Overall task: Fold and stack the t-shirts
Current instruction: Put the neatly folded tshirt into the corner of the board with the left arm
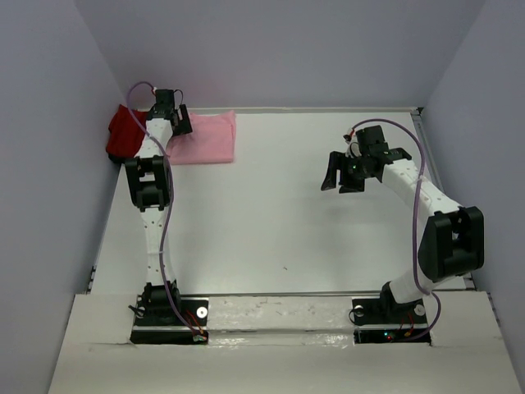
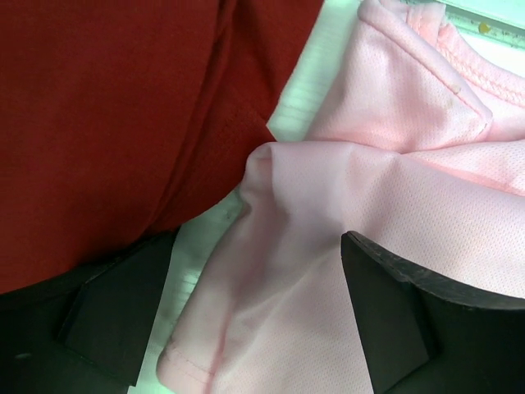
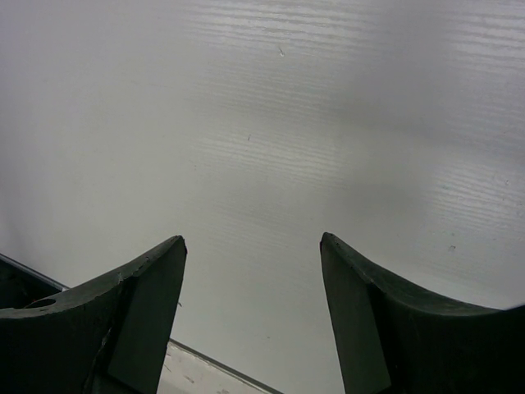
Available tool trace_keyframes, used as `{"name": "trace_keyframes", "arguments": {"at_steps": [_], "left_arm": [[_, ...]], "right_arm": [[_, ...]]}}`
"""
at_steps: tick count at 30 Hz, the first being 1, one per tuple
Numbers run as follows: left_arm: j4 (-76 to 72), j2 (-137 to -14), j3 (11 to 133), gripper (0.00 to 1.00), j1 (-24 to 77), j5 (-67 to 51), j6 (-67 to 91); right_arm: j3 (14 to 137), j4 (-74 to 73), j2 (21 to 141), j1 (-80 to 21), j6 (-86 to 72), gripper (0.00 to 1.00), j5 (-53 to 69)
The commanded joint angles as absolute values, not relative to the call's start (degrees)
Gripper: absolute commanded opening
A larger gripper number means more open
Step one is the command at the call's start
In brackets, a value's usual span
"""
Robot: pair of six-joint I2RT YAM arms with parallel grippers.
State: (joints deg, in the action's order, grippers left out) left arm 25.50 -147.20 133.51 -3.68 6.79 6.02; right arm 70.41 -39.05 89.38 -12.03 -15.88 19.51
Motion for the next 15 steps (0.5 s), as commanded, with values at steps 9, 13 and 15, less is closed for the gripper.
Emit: {"name": "trace_keyframes", "arguments": {"at_steps": [9, 13, 15], "left_arm": [[22.9, -137.1, 132.1, 0.99, -4.1, 13.4, 6.0], [23.5, -134.0, 130.9, 0.99, -3.4, 10.6, 7.4], [23.8, -132.5, 129.2, 0.99, -2.1, 9.1, 8.1]], "right_arm": [[72.6, -39.2, 90.3, -11.8, -14.9, 0.72, 20.6], [72.6, -38.9, 90.6, -11.8, -14.9, 0.72, 20.7], [72.9, -38.8, 90.8, -11.8, -15.0, 0.72, 20.7]]}}
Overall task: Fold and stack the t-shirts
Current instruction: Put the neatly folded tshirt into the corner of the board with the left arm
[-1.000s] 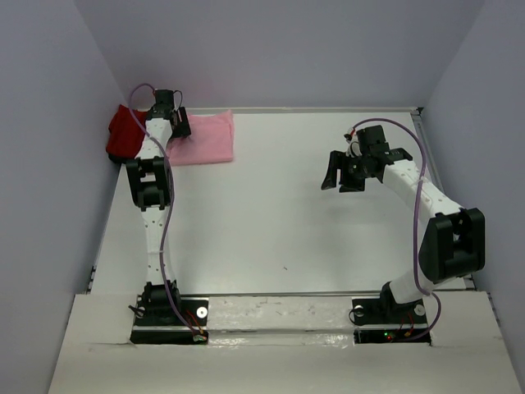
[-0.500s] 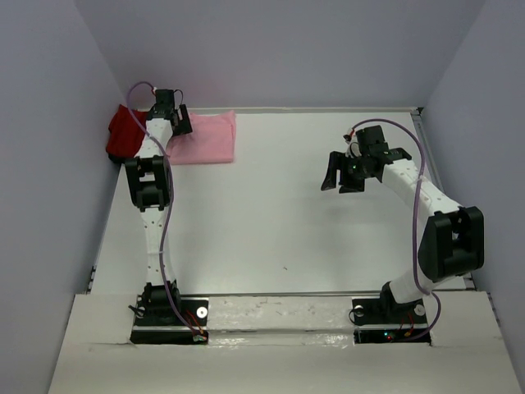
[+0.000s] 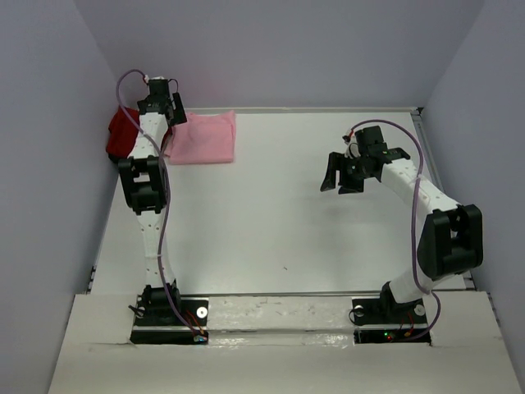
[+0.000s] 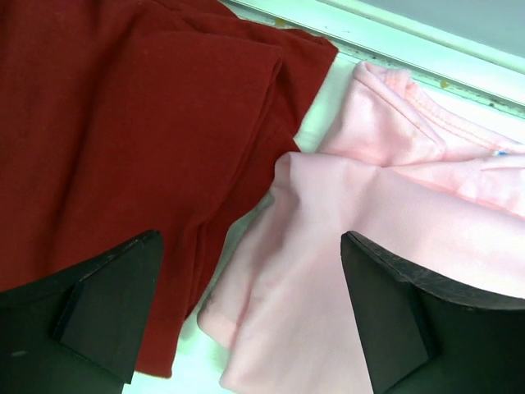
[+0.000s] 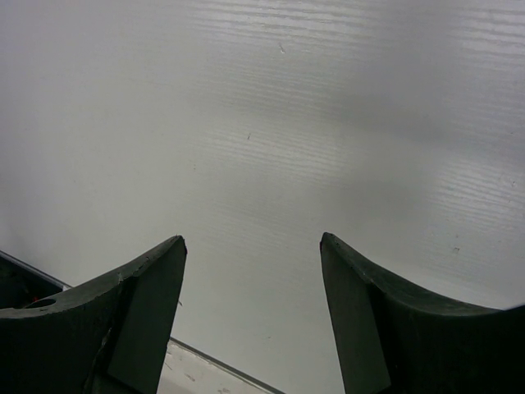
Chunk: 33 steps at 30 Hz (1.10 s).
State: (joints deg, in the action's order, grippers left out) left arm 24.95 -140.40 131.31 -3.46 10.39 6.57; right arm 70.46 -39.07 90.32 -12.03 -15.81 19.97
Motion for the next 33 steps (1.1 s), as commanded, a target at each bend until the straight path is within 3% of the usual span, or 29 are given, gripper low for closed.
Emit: {"name": "trace_keyframes", "arguments": {"at_steps": [1, 16, 25, 33], "left_arm": [[24.3, -131.1, 127.5, 0.99, -1.7, 8.8, 8.4], [32.3, -108.9, 102.4, 0.99, 11.9, 4.5, 17.0], [31.3, -91.3, 82.9, 0.99, 13.6, 4.1, 19.3], [29.5, -83.9, 74.4, 0.99, 14.1, 3.3, 19.6]], "right_arm": [[72.9, -38.7, 91.0, -11.8, -15.0, 0.72, 20.8], [74.0, -36.7, 92.0, -11.8, -13.9, 0.73, 21.4], [71.6, -35.1, 90.1, -11.8, -13.7, 0.73, 21.2], [71.3, -32.1, 83.5, -11.8, -11.4, 0.73, 15.4]]}}
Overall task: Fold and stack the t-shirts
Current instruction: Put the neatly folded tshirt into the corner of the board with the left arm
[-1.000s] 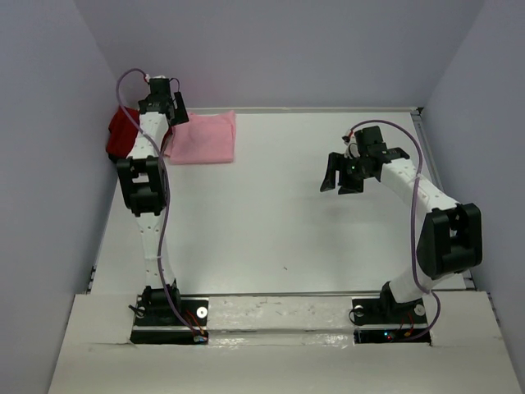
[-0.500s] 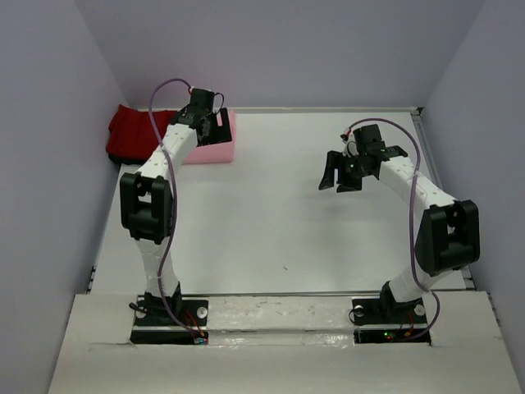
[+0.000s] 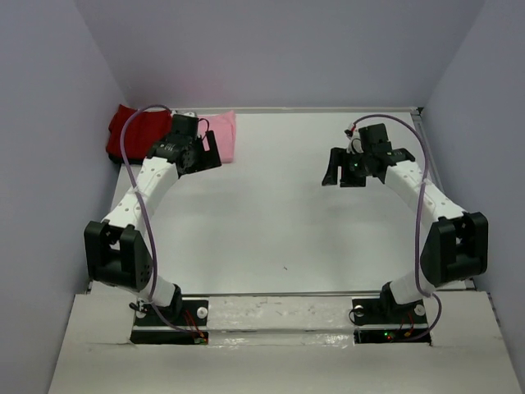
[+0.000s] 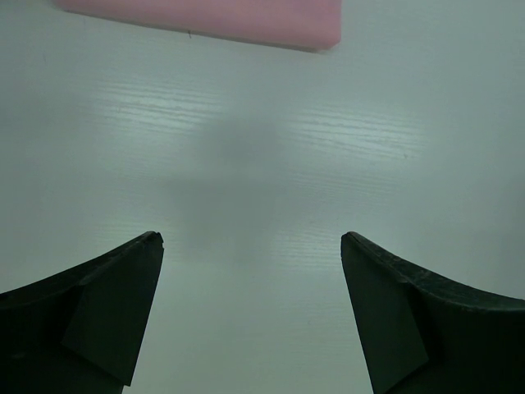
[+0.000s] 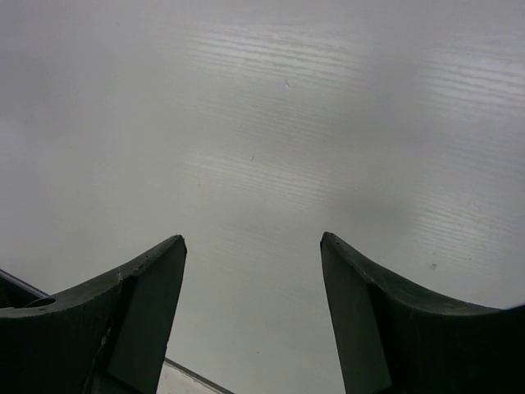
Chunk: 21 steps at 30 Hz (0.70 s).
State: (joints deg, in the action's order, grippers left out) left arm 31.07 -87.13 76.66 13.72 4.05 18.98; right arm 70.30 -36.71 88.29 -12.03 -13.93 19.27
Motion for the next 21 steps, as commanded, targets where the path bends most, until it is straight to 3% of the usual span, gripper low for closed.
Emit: {"name": "trace_keyframes", "arguments": {"at_steps": [1, 6, 21], "left_arm": [[29.2, -83.5, 73.7, 0.99, 14.1, 3.3, 19.5], [29.4, -84.2, 75.3, 0.99, 14.2, 4.5, 18.1], [29.4, -84.8, 76.0, 0.99, 14.2, 4.9, 16.0]], "right_arm": [[71.7, -31.6, 82.6, -11.8, -10.8, 0.73, 14.3], [74.1, -30.6, 83.5, -11.8, -7.7, 0.73, 8.0], [73.3, -29.4, 81.8, -11.8, -8.7, 0.72, 12.5]]}}
